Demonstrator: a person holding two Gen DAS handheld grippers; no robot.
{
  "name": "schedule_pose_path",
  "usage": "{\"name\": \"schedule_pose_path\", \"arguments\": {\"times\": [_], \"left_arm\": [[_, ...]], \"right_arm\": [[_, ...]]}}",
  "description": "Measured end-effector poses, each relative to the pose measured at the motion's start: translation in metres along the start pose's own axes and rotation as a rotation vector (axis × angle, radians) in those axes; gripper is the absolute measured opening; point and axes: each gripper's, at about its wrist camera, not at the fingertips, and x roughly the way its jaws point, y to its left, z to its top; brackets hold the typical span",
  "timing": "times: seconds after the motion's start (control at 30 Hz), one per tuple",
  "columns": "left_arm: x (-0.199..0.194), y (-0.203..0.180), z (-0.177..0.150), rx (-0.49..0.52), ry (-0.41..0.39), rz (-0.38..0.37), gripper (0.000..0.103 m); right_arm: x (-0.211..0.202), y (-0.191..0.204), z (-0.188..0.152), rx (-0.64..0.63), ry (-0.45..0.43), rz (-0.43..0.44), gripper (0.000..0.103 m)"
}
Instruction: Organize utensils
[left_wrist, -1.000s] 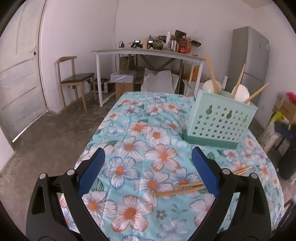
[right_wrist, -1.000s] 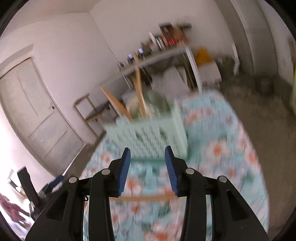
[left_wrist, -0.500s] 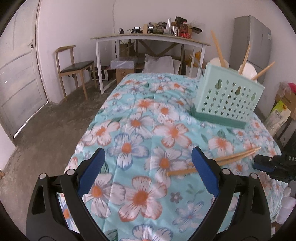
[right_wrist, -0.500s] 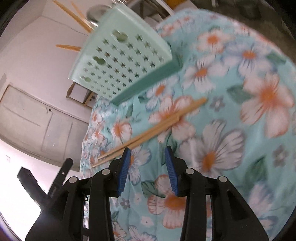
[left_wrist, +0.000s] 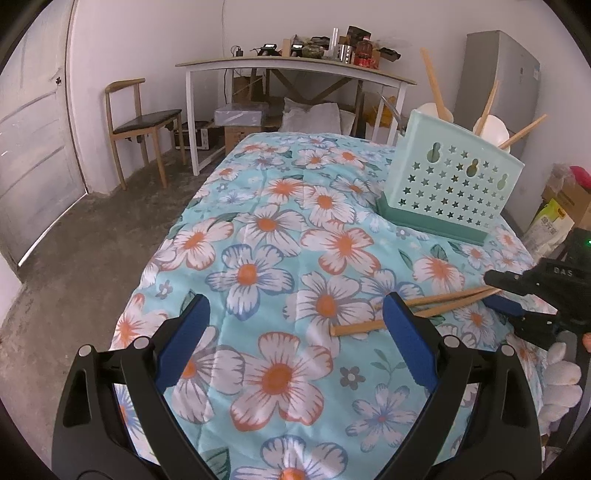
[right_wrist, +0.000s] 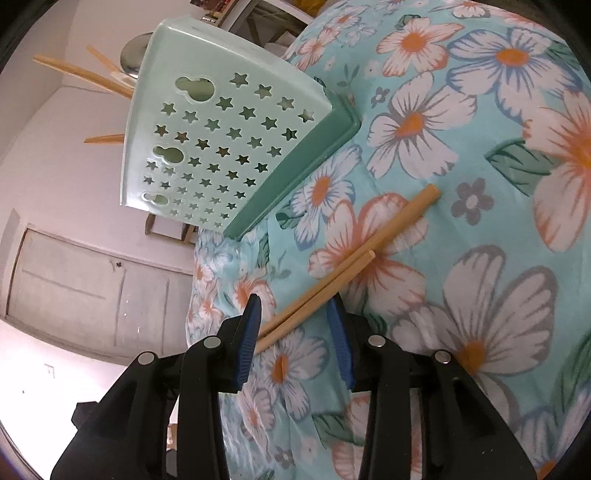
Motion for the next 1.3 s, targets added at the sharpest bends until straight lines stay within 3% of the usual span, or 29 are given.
{"name": "schedule_pose_path", "arguments": {"times": [0.17, 0.4, 0.9, 1.3], "left_arm": [[-0.001, 0.003, -0.002, -0.006, 0.000, 0.000, 0.091], [-0.002, 0.012, -0.001, -0.032, 0.004, 0.007, 0.091], [-0.005, 0.004, 0.002, -0.015, 0.009, 0.001, 0.091], [-0.010, -0.012, 0.004, 0.015, -0.012, -0.003, 0.091]], "right_arm": [[0.010, -0.006, 0.001, 0.052, -0.021, -0.005, 0.017], [0.007, -0.011, -0.003, 0.059, -0.014, 0.020, 0.017], [-0.044, -0.046, -0.025, 0.093, 0.063, 0.108, 0.015], [-0.102, -0.086, -0.015, 0.115, -0.011, 0.067, 0.015]]}}
